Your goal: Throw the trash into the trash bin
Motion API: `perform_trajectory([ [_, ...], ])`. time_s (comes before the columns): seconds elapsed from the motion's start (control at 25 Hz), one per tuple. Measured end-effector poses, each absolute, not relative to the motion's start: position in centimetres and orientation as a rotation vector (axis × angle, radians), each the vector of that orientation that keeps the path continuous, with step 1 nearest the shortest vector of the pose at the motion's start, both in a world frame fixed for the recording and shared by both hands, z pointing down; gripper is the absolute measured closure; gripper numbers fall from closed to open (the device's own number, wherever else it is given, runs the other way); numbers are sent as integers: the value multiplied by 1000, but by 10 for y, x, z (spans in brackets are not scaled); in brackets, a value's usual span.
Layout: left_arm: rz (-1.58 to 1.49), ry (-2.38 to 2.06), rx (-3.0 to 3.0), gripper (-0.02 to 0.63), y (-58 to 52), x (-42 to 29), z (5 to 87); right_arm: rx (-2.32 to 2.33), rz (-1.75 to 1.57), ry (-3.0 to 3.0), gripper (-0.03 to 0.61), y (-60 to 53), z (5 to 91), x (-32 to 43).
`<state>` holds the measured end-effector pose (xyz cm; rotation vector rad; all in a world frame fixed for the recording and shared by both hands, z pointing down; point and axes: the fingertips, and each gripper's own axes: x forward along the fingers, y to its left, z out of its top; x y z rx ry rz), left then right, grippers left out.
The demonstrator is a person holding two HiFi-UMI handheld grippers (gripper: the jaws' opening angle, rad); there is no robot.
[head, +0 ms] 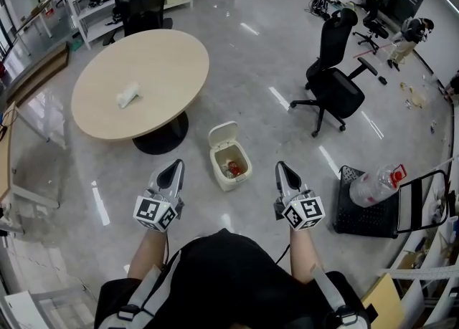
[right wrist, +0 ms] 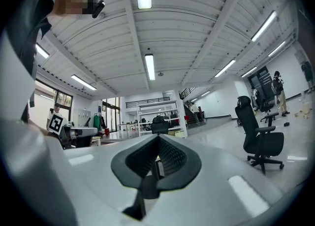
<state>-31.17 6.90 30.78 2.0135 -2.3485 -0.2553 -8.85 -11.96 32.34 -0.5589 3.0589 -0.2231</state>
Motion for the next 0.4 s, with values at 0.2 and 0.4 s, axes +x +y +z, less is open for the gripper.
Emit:
perform_trajectory([
  [0.2,-262,-2336,2021,611,64,-309,309,-574,-225,3050,574,-123,322,-85],
  [0.4,-253,-2306,2047,611,59,-303,310,-615,-225,3031,574,-131,319,-78],
])
